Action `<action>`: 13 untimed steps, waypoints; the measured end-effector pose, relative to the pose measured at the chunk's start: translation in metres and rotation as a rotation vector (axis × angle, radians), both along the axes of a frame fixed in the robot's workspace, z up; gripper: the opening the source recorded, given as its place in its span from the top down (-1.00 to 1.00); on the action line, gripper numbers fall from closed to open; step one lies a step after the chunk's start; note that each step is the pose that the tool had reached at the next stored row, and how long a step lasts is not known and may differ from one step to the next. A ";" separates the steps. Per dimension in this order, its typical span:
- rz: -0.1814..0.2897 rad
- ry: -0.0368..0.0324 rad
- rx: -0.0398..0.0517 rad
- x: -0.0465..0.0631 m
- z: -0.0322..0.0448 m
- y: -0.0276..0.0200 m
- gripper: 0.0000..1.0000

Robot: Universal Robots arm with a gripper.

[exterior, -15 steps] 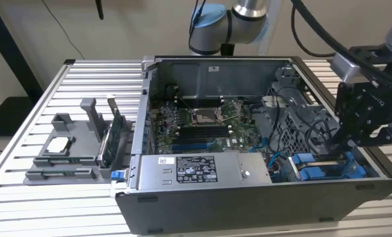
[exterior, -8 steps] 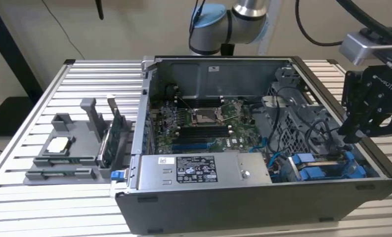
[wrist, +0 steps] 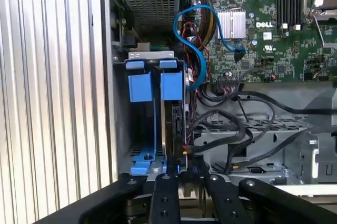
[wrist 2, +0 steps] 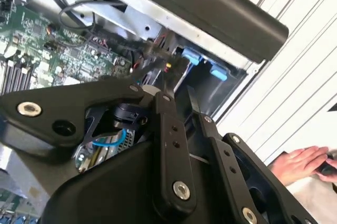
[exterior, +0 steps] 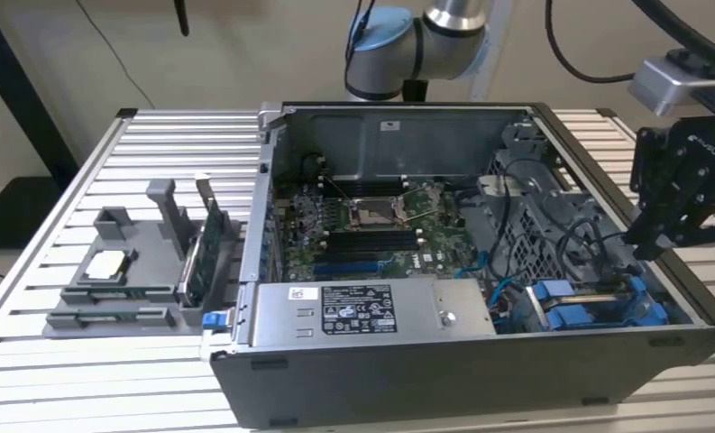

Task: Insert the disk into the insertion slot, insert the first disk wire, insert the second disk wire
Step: 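Insert the second disk wire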

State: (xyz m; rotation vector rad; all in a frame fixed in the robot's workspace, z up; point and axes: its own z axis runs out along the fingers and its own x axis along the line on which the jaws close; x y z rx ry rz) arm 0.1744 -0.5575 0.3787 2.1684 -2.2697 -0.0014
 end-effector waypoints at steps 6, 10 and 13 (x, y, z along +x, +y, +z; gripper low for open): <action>0.000 0.0109 0.0000 0.016 -0.0004 0.0030 0.47; 0.000 0.0405 0.0001 0.023 -0.0027 0.0030 0.47; -0.001 0.0636 0.0002 0.024 -0.0044 0.0030 0.47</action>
